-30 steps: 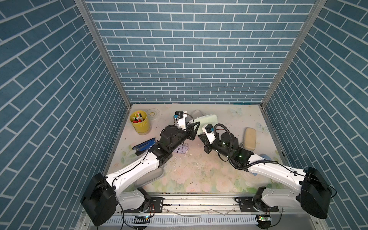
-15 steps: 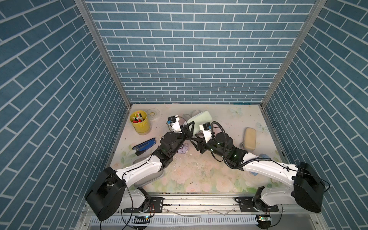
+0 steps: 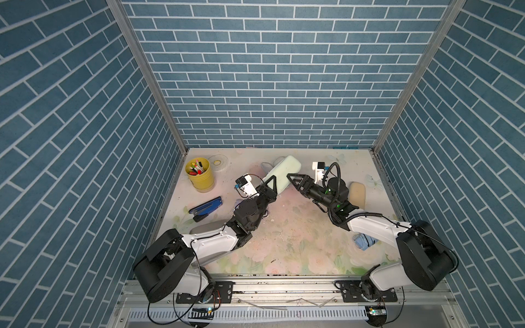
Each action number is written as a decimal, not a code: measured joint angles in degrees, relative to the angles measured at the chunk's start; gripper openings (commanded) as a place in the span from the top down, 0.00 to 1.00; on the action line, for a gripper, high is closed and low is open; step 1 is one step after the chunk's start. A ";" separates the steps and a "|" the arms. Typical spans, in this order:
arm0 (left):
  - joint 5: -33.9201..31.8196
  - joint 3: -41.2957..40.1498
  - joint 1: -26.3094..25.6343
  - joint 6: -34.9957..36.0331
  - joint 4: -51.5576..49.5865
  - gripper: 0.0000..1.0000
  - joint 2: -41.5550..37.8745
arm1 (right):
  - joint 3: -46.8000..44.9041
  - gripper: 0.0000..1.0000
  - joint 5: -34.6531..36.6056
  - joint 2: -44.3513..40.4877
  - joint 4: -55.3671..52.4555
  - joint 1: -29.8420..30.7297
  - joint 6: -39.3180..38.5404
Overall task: Put umbrellas into zippered umbrella sleeves
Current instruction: Adjust the umbrella sleeve.
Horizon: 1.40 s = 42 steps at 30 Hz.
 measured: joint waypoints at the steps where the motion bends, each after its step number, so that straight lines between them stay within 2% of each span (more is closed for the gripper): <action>1: -0.33 0.02 -0.39 -1.16 1.03 0.85 0.98 | 0.57 0.34 -0.68 0.61 0.87 0.00 0.57; 6: -0.98 0.24 -0.61 -5.57 4.70 0.62 4.39 | 2.23 0.67 -2.99 3.72 4.90 -0.83 3.50; 8: 1.36 0.52 0.57 -6.32 3.58 0.48 4.26 | 2.64 0.74 -3.82 4.55 5.68 -1.20 4.92; 9: 4.00 0.70 1.46 -6.60 2.08 0.39 3.67 | 2.91 0.77 -4.90 4.79 5.92 -1.64 5.01; 12: 16.06 2.38 5.97 -4.81 -9.03 0.22 -0.96 | 3.89 0.81 -9.86 4.87 4.44 -3.58 2.45; 13: 19.56 3.34 8.09 -3.19 -13.84 0.19 -3.19 | 4.35 0.81 -11.72 4.85 3.15 -4.11 1.22; 17: 34.73 12.15 18.62 6.01 -34.32 0.16 -9.66 | 9.73 0.82 -19.43 4.11 -13.18 -5.70 -9.57; 20: 44.87 18.34 21.46 11.56 -42.32 0.15 -8.59 | 14.36 0.83 -24.33 3.80 -24.94 -5.84 -17.75; 24: 56.92 21.44 21.33 14.58 -46.86 0.16 -4.11 | 16.44 0.83 -29.05 3.48 -32.61 -5.05 -23.41; 28: 63.56 21.35 21.35 14.80 -48.81 0.22 -0.63 | 16.44 0.82 -32.26 3.48 -35.67 -3.52 -25.70; 30: 65.48 21.03 21.35 13.99 -48.19 0.27 0.33 | 16.48 0.82 -33.81 3.48 -35.82 -2.89 -25.81; 32: 67.14 20.44 21.35 12.22 -45.77 0.38 1.14 | 16.79 0.79 -35.34 3.67 -35.91 -2.23 -25.81; 34: 68.61 20.28 21.35 9.64 -41.88 0.54 2.14 | 17.46 0.66 -36.28 4.39 -36.13 -1.77 -25.81; 37: 70.29 20.22 21.90 6.40 -37.64 0.70 3.89 | 17.70 0.46 -36.24 4.48 -36.20 -2.40 -25.79; 39: 71.12 20.24 22.25 5.05 -35.60 0.78 4.70 | 17.40 0.43 -35.82 3.98 -36.89 -2.89 -27.28; 42: 70.90 20.41 23.45 4.28 -35.26 0.78 4.98 | 13.60 0.41 -33.92 -0.28 -38.47 -3.69 -29.16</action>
